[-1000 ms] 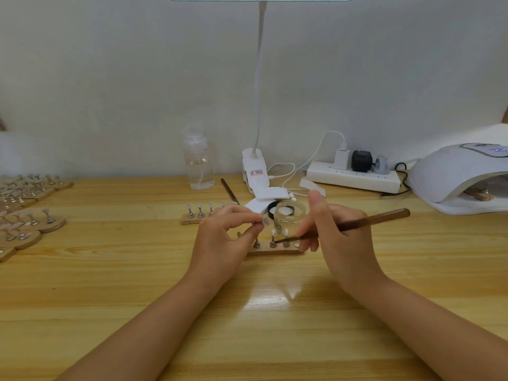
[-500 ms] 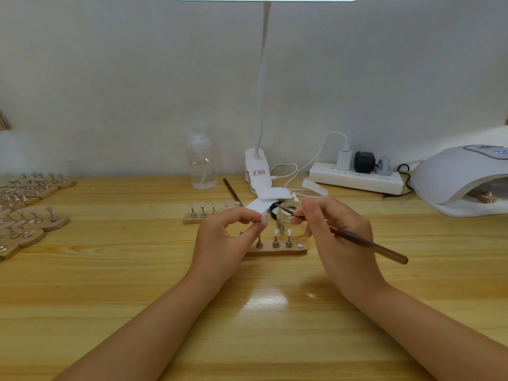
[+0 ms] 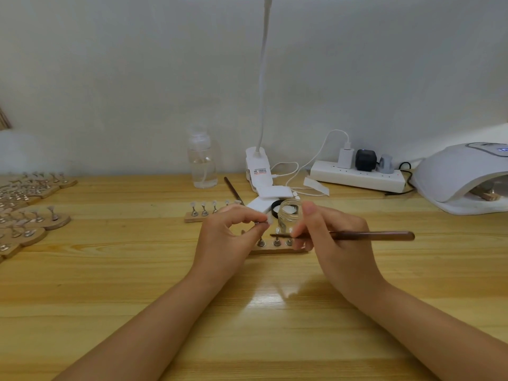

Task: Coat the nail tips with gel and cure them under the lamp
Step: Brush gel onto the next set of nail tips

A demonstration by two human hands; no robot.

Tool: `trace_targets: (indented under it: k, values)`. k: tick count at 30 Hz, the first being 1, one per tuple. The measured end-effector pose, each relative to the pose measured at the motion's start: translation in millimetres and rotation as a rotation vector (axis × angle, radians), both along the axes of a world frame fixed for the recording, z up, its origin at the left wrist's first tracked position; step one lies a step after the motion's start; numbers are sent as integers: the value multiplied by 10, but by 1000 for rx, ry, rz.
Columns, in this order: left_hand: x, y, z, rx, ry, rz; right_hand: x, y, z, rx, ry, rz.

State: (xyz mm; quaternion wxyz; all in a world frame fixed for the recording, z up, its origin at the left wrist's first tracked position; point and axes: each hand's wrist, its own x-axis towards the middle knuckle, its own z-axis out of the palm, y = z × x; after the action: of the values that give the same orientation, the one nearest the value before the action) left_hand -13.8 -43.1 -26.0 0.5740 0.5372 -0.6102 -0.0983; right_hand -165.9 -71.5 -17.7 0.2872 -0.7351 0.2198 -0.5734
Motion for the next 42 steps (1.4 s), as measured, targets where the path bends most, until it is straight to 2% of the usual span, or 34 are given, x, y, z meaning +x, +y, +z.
trace_targets:
  k: [3, 8, 10, 12, 17, 20, 31, 37, 42]
  values:
    - [2, -6, 0, 0, -11, 13, 4, 5, 17, -48, 29, -50]
    - [-6, 4, 9, 3, -5, 18, 6, 17, 3, 43, -41, 6]
    - [-1, 3, 7, 16, -3, 17, 5, 10, 12, -17, 18, -37]
    - [-1, 10, 9, 31, 1, 20, 3, 14, 26, 23, 43, -34]
    - [-6, 26, 24, 57, 41, 36, -8, 28, 57, 156, -53, 63]
    - [-13, 31, 31, 80, 67, 40, -21, -13, 48, 198, -118, 36]
    - [-14, 21, 23, 91, 37, 32, -4, -8, 46, 62, 16, -45]
    - [-6, 6, 12, 66, -36, 35, 16, -15, 33, 9, 9, -38]
    - [-15, 4, 12, 46, -50, 35, 28, -6, 22, 67, 15, 11]
